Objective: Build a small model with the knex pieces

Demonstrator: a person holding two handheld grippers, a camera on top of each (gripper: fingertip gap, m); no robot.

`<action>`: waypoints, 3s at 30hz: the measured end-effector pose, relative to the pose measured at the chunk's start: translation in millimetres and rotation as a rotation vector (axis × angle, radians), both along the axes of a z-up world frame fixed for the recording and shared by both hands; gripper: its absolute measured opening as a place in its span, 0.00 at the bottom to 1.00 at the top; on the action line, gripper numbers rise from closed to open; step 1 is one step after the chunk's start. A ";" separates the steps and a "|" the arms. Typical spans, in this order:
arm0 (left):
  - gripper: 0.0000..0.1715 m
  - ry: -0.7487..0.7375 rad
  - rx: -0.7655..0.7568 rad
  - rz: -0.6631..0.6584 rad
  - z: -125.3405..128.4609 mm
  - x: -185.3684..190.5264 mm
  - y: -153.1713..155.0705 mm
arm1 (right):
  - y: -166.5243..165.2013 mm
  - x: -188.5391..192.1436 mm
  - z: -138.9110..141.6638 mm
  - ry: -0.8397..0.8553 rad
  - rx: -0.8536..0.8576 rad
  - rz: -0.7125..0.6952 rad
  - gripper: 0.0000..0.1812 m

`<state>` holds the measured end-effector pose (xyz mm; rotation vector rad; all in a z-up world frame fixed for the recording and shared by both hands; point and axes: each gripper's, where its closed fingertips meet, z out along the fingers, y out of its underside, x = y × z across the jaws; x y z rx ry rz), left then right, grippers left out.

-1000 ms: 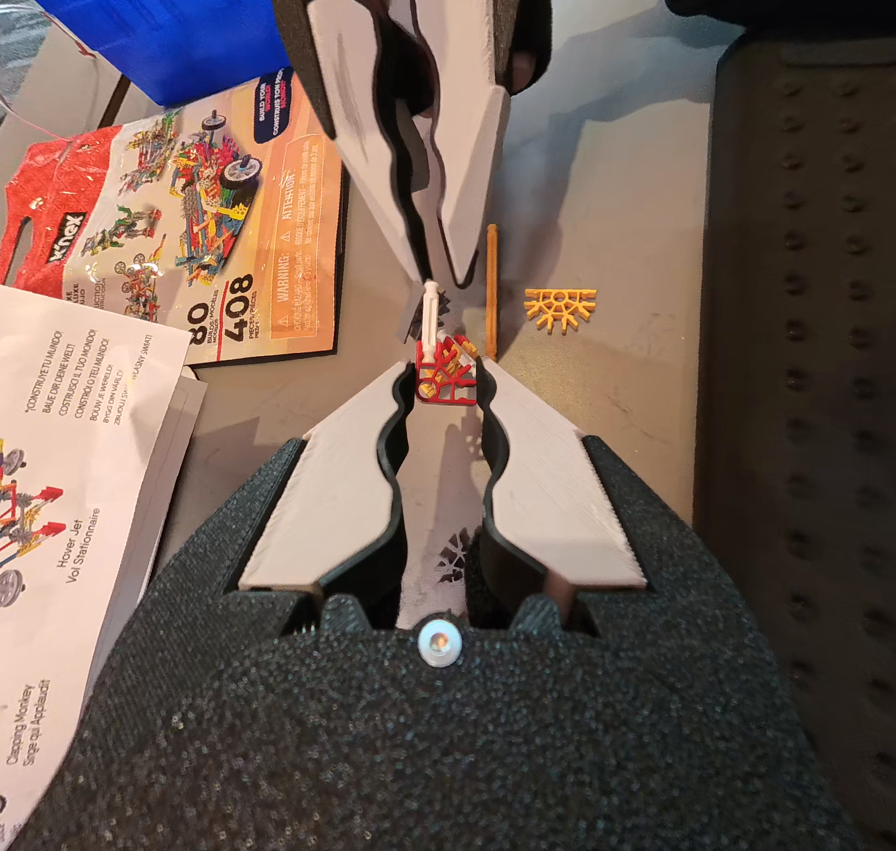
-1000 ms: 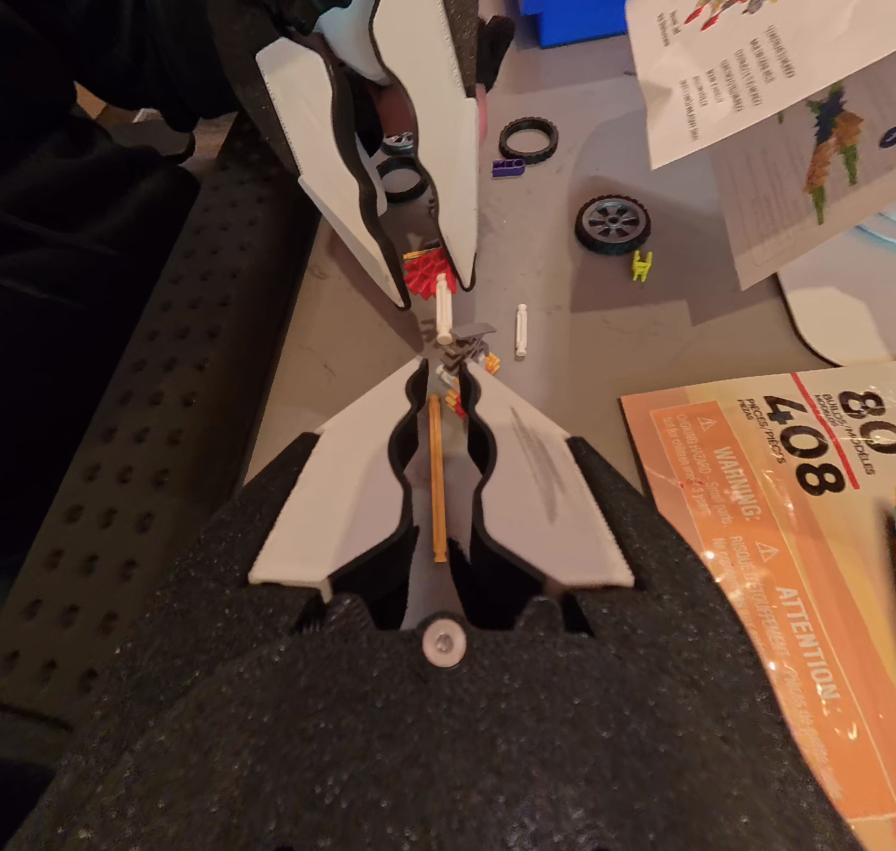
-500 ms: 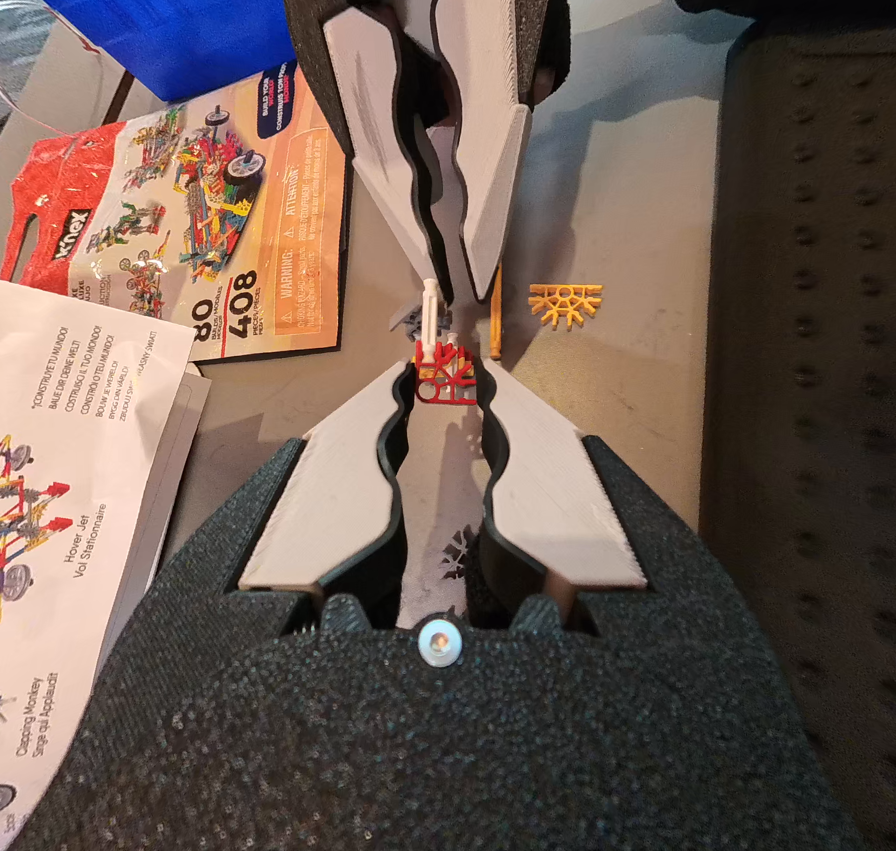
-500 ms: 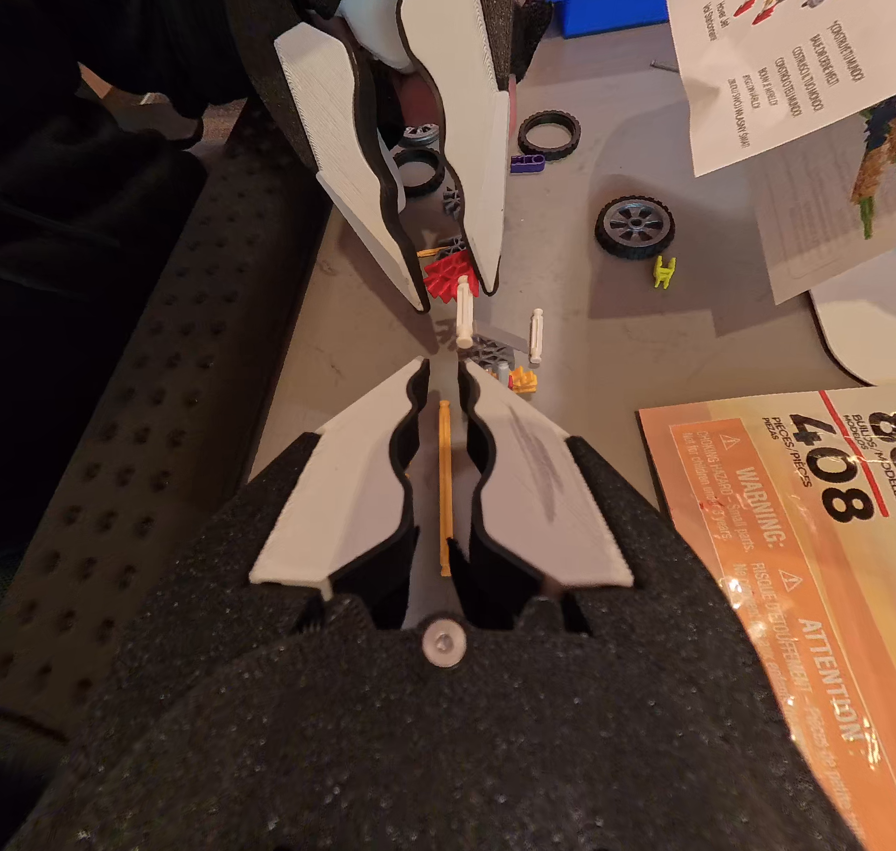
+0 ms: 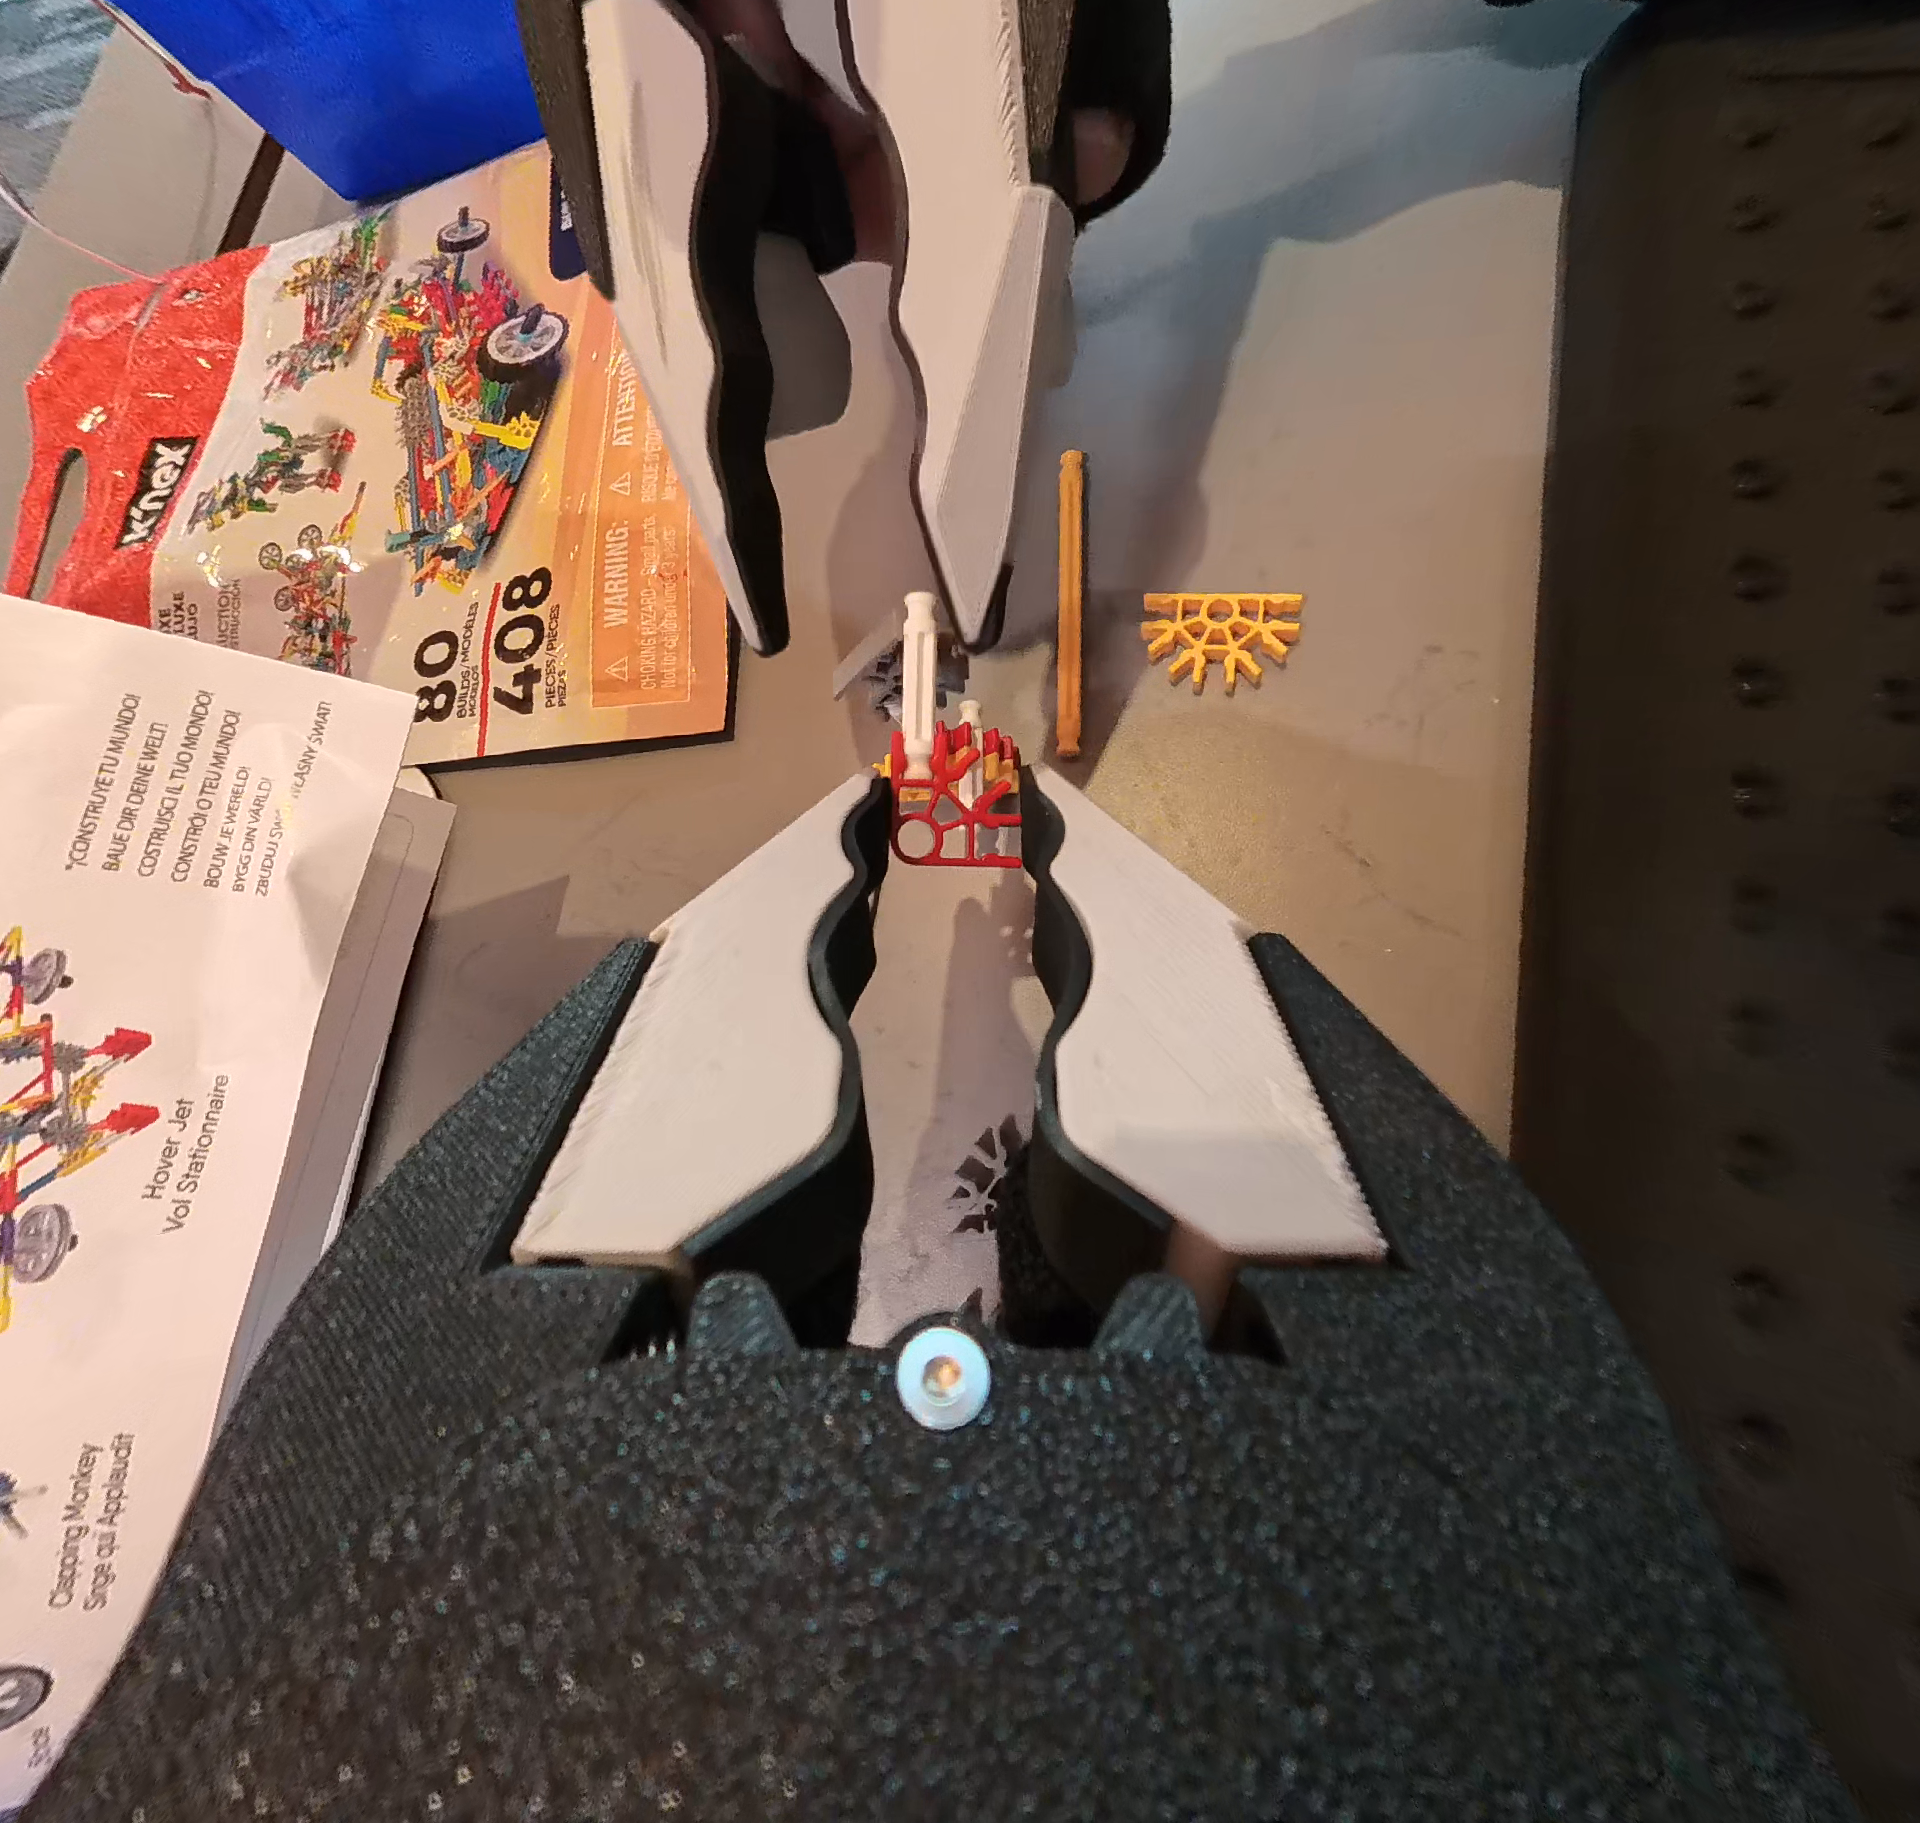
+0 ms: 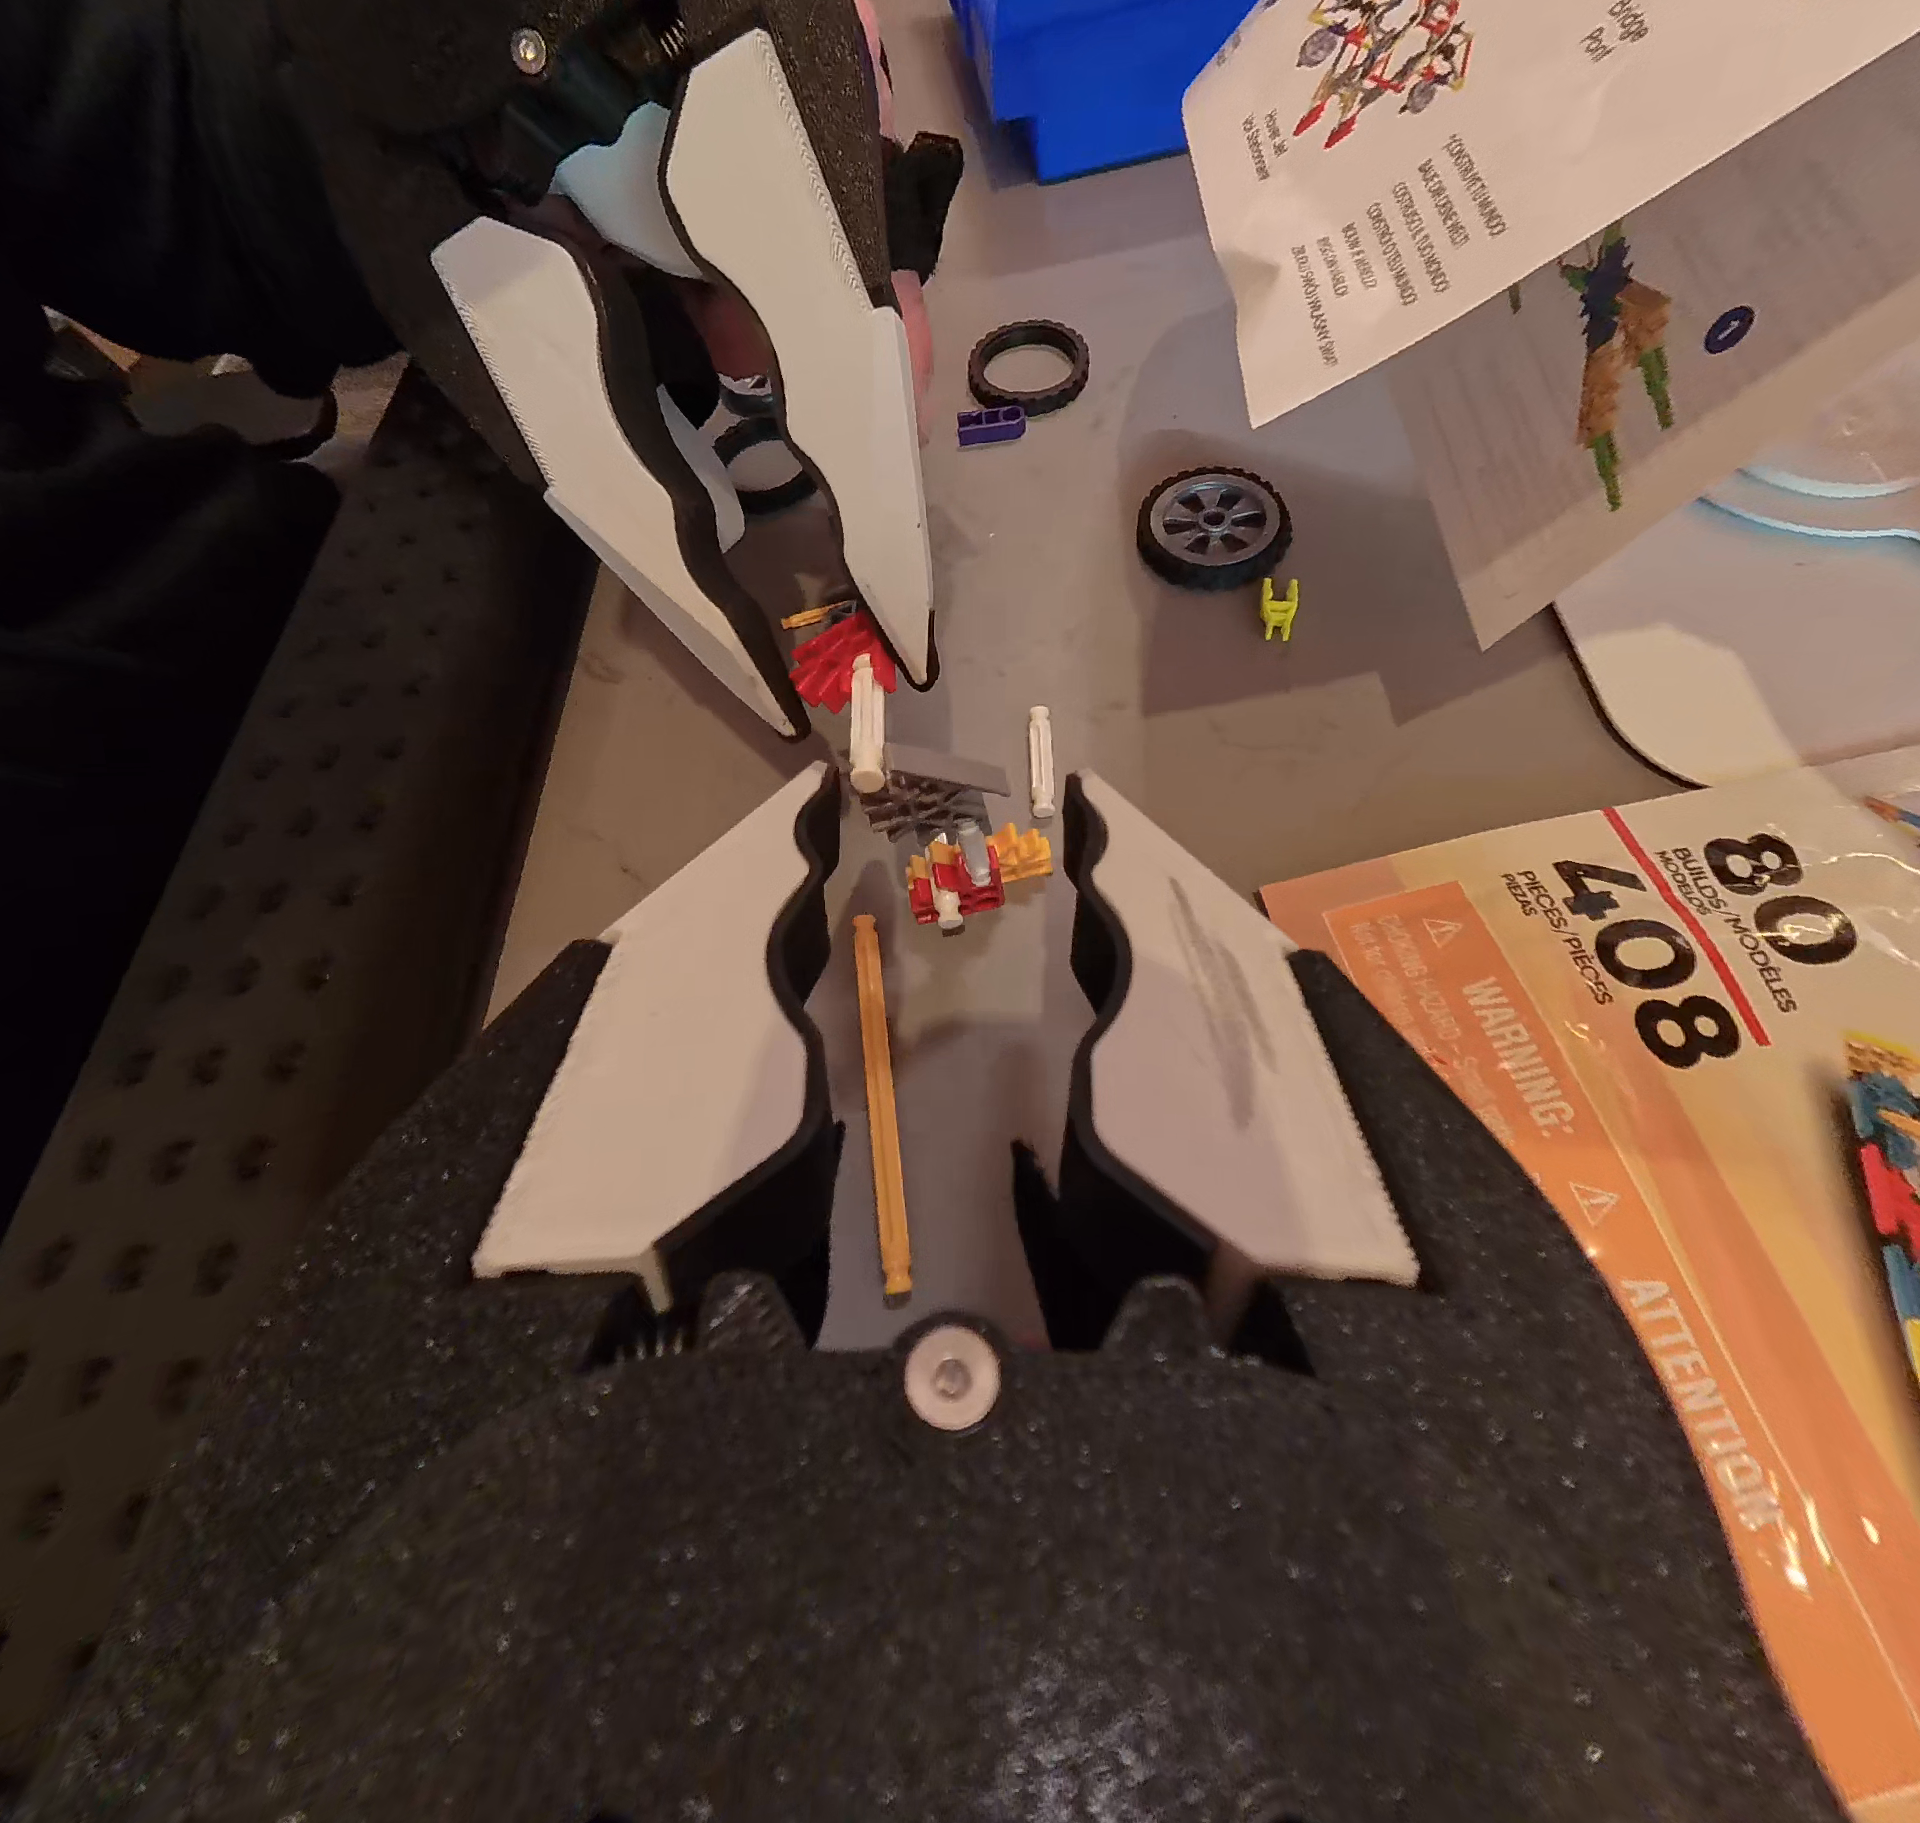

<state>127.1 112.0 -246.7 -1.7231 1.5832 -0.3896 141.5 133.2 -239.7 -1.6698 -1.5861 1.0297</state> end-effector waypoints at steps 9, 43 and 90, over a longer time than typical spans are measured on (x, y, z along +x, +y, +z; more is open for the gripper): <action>0.14 0.002 0.005 0.000 0.7 -0.5 0.0 | 1.1 -2.6 6.5 0.060 -0.048 -0.002 0.22; 0.14 0.009 0.036 0.002 1.2 -0.1 2.7 | -2.0 -4.4 -9.1 0.002 -0.084 0.015 0.17; 0.14 0.037 0.052 0.006 -4.0 -0.6 5.0 | -0.2 -5.2 -4.9 0.024 -0.142 -0.002 0.13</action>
